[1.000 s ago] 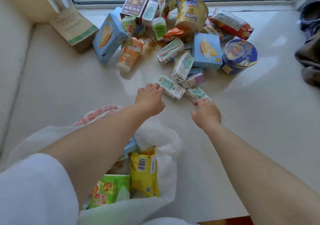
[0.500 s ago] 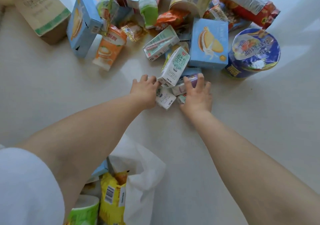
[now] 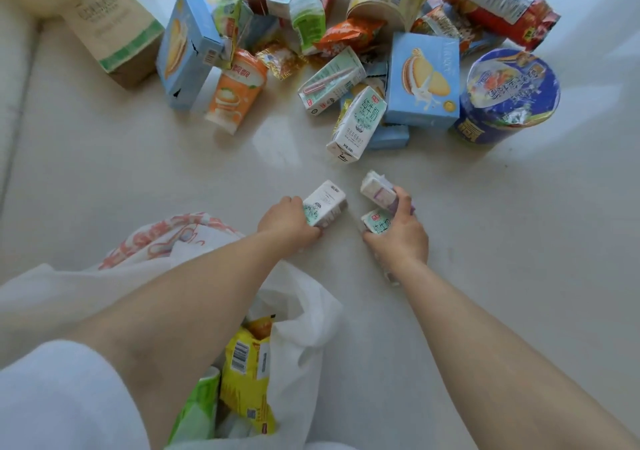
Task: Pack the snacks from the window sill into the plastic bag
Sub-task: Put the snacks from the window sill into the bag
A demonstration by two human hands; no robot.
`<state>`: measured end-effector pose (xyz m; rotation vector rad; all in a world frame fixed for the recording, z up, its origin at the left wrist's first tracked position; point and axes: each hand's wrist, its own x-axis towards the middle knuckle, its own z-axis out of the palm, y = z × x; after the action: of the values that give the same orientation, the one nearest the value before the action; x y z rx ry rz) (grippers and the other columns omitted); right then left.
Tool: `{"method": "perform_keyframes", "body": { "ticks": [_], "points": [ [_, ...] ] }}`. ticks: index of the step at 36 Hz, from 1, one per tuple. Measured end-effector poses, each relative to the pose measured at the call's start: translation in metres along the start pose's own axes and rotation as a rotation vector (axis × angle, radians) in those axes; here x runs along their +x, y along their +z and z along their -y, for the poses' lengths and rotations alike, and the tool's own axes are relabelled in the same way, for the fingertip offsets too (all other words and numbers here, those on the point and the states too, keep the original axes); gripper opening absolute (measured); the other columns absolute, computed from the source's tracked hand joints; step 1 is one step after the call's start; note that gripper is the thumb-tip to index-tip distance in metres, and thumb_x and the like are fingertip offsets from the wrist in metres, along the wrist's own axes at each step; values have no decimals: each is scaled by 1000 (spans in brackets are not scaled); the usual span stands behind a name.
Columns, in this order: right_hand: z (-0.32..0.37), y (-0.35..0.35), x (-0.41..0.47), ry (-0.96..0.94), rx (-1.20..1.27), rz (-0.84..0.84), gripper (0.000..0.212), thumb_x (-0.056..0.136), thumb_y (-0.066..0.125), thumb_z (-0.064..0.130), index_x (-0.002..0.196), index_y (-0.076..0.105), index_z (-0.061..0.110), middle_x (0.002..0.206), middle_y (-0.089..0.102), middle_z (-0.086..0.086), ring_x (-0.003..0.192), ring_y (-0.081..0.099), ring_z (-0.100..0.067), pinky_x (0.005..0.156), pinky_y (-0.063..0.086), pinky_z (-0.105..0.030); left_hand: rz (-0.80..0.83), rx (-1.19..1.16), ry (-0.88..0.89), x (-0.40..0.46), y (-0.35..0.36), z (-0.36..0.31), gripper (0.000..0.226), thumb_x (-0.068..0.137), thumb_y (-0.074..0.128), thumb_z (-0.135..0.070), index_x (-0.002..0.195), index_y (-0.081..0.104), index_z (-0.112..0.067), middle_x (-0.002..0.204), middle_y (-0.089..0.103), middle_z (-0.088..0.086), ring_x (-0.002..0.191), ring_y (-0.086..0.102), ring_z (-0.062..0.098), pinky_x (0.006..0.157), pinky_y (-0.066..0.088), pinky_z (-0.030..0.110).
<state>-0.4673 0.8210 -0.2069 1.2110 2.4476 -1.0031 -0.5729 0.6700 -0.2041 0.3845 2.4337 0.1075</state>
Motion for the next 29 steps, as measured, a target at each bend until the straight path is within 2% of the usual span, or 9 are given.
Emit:
{"method": "perform_keyframes", "body": {
  "ticks": [4, 7, 9, 14, 17, 19, 23, 27, 29],
  "points": [
    [2, -10, -18, 144, 383, 41, 70, 74, 75, 30, 131, 35, 30, 118, 60, 0, 92, 57, -23, 77, 41, -24, -45, -211, -68, -20, -7, 5, 61, 78, 67, -50, 121, 47, -12, 118, 52, 7, 105, 53, 26, 73, 39, 31],
    [4, -11, -31, 236, 646, 59, 62, 71, 77, 24, 120, 40, 28, 111, 61, 0, 90, 62, -22, 85, 53, -34, -103, -312, -41, -38, -14, 9, 57, 78, 69, -49, 117, 49, -12, 117, 54, 6, 101, 53, 24, 72, 40, 32],
    [9, -11, -44, 223, 772, 91, 59, 71, 78, 19, 116, 40, 27, 108, 61, -2, 90, 65, -24, 86, 55, -41, -156, -362, -13, -55, -20, 15, 55, 78, 69, -49, 115, 50, -13, 113, 53, 5, 96, 50, 21, 73, 41, 32],
    [30, -16, -83, 72, 956, 156, 52, 79, 73, 7, 116, 39, 20, 107, 60, -5, 84, 64, -21, 76, 54, -37, -333, -569, 68, -103, -36, 38, 45, 78, 70, -47, 99, 49, -13, 99, 52, 5, 88, 50, 21, 67, 39, 31],
    [45, -21, -110, 6, 1037, 231, 52, 81, 70, 5, 120, 40, 21, 104, 62, -6, 81, 64, -21, 77, 54, -38, -427, -766, 125, -134, -39, 62, 41, 79, 72, -41, 102, 48, -17, 104, 58, 5, 93, 56, 21, 71, 48, 34],
    [56, -24, -127, -49, 1063, 300, 51, 83, 67, 5, 122, 40, 23, 99, 63, -4, 74, 64, -18, 69, 56, -32, -502, -869, 149, -156, -38, 80, 41, 79, 74, -36, 105, 45, -21, 108, 61, 3, 96, 59, 21, 78, 52, 36],
    [80, -28, -160, -189, 935, 443, 53, 83, 67, 9, 124, 40, 29, 93, 67, -5, 64, 66, -14, 56, 56, -26, -640, -869, 159, -194, -32, 120, 50, 79, 75, -28, 117, 45, -13, 111, 60, 0, 95, 56, 16, 77, 50, 29],
    [99, -12, -188, -280, 766, 544, 55, 68, 78, 16, 107, 47, 39, 87, 71, -2, 67, 68, -18, 60, 55, -31, -594, -669, 60, -210, -22, 169, 57, 77, 76, -33, 121, 43, -18, 111, 58, -4, 95, 55, 16, 76, 48, 31],
    [104, 3, -200, -299, 661, 562, 52, 73, 78, 13, 106, 47, 39, 93, 70, -5, 71, 68, -21, 65, 55, -34, -531, -495, -35, -214, -15, 193, 56, 76, 74, -40, 118, 42, -22, 112, 60, -2, 95, 57, 20, 72, 48, 33]
  ]
}}
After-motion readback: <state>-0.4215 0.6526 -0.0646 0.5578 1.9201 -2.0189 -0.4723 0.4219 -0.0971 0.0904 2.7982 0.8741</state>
